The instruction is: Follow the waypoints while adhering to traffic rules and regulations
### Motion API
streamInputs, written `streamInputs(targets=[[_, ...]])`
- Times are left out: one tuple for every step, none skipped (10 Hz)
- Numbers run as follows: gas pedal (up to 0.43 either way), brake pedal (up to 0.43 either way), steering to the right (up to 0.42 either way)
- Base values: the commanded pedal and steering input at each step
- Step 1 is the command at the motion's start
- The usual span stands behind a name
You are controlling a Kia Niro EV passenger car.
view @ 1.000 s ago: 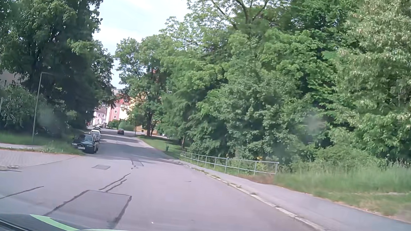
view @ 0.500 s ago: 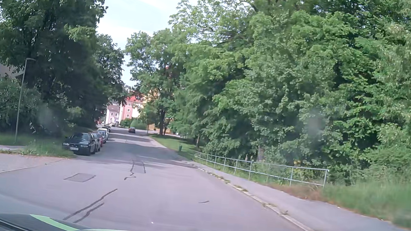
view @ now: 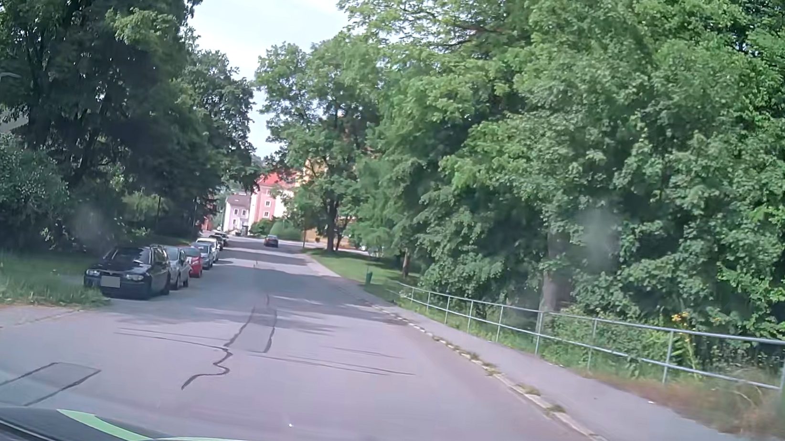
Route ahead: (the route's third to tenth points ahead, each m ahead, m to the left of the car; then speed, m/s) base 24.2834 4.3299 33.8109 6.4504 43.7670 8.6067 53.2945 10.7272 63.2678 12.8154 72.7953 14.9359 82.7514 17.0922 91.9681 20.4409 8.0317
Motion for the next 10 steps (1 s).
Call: streamInputs(targets=[[0.0, 0.091, -0.043], [0.0, 0.091, -0.043], [0.0, 0.091, -0.042], [0.0, 0.091, -0.042], [0.0, 0.091, -0.04], [0.0, 0.085, -0.04], [0.0, 0.085, -0.039], [0.0, 0.085, -0.037], [0.0, 0.085, -0.035], [0.0, 0.073, -0.033]])
